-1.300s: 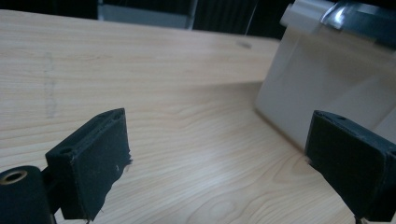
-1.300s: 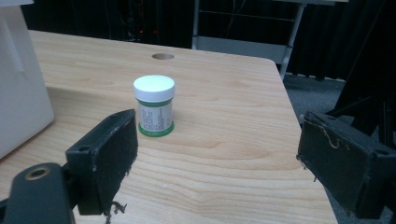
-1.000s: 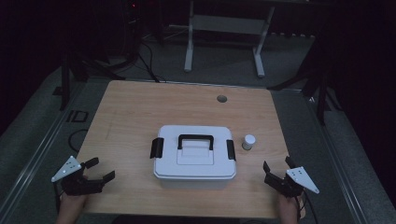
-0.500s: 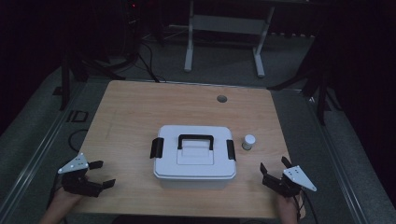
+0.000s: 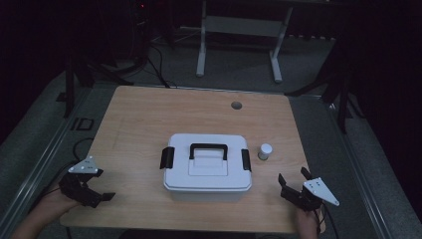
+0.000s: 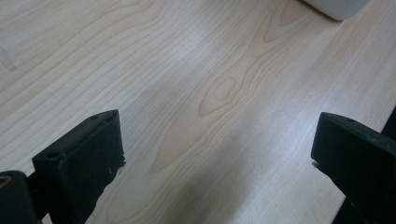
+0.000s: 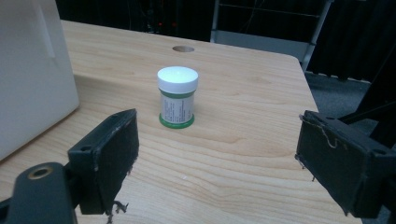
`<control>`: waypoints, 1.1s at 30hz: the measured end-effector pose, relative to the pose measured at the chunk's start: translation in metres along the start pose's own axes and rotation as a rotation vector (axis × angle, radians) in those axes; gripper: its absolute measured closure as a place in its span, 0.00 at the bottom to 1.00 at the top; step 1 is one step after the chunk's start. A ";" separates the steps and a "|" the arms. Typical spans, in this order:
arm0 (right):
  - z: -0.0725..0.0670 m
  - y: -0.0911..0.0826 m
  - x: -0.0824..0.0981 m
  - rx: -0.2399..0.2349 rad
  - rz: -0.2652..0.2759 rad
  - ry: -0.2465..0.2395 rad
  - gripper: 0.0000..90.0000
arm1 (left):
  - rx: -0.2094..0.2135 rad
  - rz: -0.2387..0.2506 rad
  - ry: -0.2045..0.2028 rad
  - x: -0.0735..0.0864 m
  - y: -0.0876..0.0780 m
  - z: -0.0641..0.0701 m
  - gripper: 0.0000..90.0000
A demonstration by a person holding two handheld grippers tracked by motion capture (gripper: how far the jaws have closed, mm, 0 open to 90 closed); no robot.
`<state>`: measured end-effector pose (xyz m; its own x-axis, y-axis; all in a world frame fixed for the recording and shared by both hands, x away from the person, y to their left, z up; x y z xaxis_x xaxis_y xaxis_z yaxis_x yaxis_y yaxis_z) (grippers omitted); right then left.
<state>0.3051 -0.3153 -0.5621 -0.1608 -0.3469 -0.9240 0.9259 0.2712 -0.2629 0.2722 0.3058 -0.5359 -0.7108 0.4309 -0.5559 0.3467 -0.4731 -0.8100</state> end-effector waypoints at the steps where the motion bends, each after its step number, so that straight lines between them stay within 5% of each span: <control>1: 0.000 0.000 0.000 0.000 0.000 0.000 0.14 | 0.000 0.000 0.000 0.000 0.000 0.000 0.02; 7: -0.001 0.000 0.000 -0.003 -0.005 -0.001 0.14 | -0.047 -0.169 0.057 0.000 0.002 0.001 0.02; 22: -0.001 0.000 0.000 -0.004 -0.010 -0.007 0.14 | -0.102 -0.359 0.141 -0.018 -0.011 0.007 0.02; 33: -0.001 0.001 0.001 -0.007 -0.014 -0.001 0.14 | -0.133 -0.552 0.225 -0.022 -0.011 0.011 0.02</control>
Point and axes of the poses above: each handheld gripper's, and its own axes: y roughly forward along the jaws, x roughly out of its underside, z roughly to its right, the point moved 5 cm from there along y, roughly forward along the jaws, and after that the axes turned 12 degrees about -y, right-handed, at the moved point
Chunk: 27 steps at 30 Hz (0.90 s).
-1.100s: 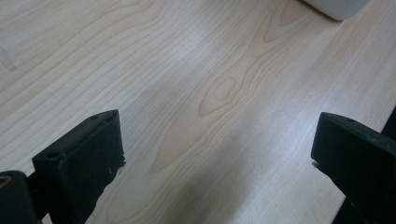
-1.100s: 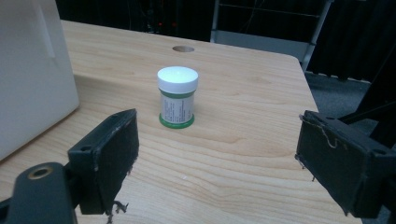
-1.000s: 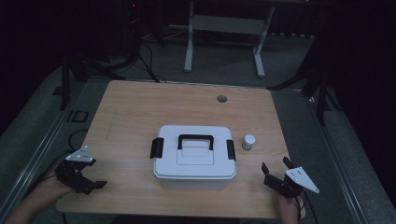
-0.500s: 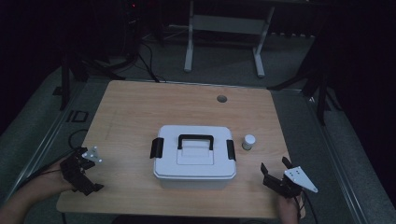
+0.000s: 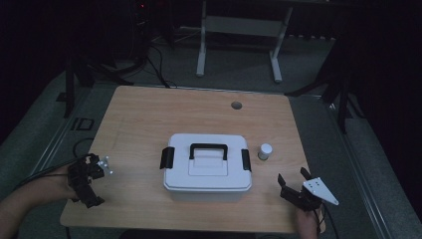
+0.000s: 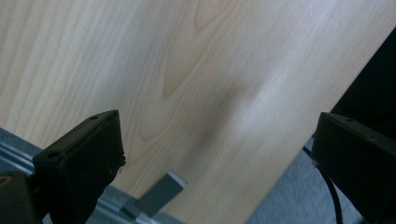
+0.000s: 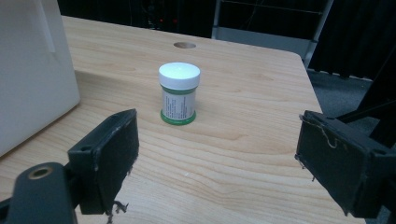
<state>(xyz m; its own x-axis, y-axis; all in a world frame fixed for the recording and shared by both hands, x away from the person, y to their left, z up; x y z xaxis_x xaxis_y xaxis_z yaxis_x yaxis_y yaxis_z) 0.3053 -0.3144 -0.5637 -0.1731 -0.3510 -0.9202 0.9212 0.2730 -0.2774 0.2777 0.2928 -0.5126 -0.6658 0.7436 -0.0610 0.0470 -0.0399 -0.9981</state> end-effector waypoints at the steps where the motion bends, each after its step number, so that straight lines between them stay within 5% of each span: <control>1: 0.000 0.000 0.000 0.000 0.001 0.001 0.14 | 0.000 -0.024 -0.002 0.000 0.000 0.000 0.02; 9: 0.000 0.000 0.000 -0.007 0.001 0.006 0.14 | -0.020 -0.112 0.039 -0.009 -0.011 0.005 0.02; 15: 0.000 0.000 0.000 -0.010 0.001 0.003 0.14 | -0.074 -0.178 0.082 -0.017 -0.019 0.008 0.02; 27: 0.000 0.001 0.000 -0.017 0.000 0.006 0.14 | -0.059 -0.156 0.140 -0.043 -0.046 0.022 0.02</control>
Point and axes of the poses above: each handheld gripper's, and its own axes: y roughly forward along the jaws, x roughly out of its underside, z roughly to its right, the point moved 5 cm from there along y, roughly forward along the jaws, and after that the axes turned 12 degrees about -y, right-handed, at the moved point
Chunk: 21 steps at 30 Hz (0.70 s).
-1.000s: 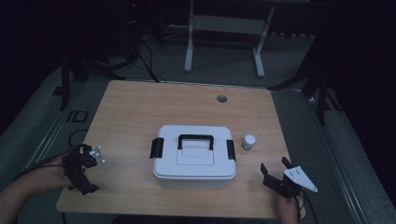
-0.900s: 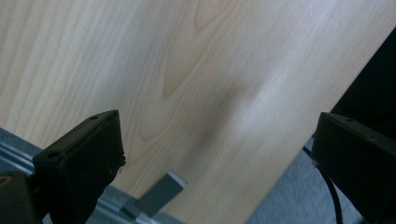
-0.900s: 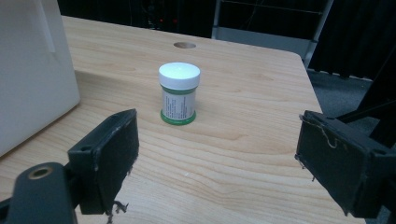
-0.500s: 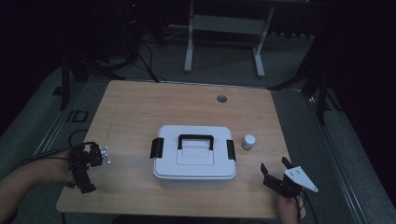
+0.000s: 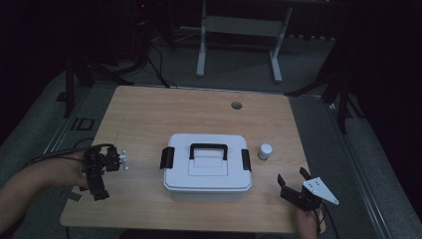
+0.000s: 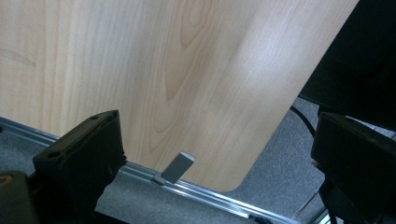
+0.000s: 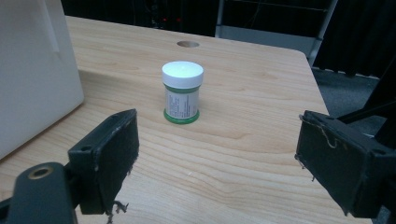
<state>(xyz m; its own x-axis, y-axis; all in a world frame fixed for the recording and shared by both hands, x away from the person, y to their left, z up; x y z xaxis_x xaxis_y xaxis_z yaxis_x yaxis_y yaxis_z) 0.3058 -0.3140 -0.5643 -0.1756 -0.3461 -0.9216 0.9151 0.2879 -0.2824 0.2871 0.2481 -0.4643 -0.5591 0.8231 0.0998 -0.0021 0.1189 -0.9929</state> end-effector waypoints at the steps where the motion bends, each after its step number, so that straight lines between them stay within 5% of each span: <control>1: 0.000 0.000 0.000 0.001 -0.001 -0.001 0.14 | -0.009 0.008 0.013 -0.004 -0.007 0.000 0.02; 6: 0.000 0.000 0.000 -0.003 -0.003 -0.003 0.14 | 0.011 0.033 0.034 -0.018 -0.024 0.003 0.02; 21: 0.000 0.001 0.001 0.000 -0.006 -0.005 0.14 | -0.030 0.064 0.121 -0.062 -0.066 0.010 0.02</control>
Point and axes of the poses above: each handheld gripper's, and its own axes: y roughly forward along the jaws, x roughly out of its underside, z roughly to its right, the point moved 5 cm from there along y, roughly forward along the jaws, and after that the axes turned 12 degrees about -y, right-handed, at the moved point
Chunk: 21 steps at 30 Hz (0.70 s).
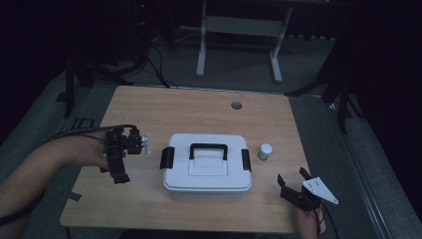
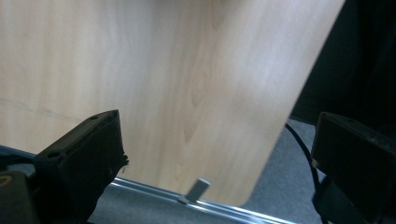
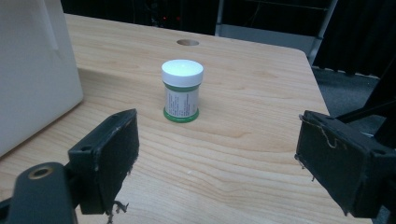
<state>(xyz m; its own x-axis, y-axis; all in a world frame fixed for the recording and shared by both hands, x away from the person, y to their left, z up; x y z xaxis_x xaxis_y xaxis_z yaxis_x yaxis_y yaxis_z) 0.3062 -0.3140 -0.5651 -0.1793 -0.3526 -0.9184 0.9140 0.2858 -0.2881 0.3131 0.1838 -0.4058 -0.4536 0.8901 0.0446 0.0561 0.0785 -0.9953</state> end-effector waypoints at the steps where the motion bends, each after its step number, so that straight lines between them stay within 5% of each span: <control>1: 0.000 0.000 0.000 -0.001 0.001 0.000 0.14 | -0.007 0.003 0.006 -0.003 -0.002 0.000 0.02; 21: 0.000 0.000 0.000 -0.007 -0.001 0.002 0.14 | -0.032 0.066 0.099 -0.067 -0.027 0.006 0.02</control>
<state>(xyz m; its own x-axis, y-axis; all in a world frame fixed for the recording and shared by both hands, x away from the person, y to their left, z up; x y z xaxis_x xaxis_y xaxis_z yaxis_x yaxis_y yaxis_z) 0.3063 -0.3142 -0.5653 -0.1810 -0.3515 -0.9185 0.9113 0.2914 -0.2910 0.3369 0.1196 -0.3825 -0.3576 0.9338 -0.0108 0.1121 0.0314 -0.9932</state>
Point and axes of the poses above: each handheld gripper's, and its own axes: y roughly forward along the jaws, x roughly out of its underside, z roughly to its right, the point moved 5 cm from there along y, roughly forward along the jaws, and after that the axes turned 12 degrees about -y, right-handed, at the moved point
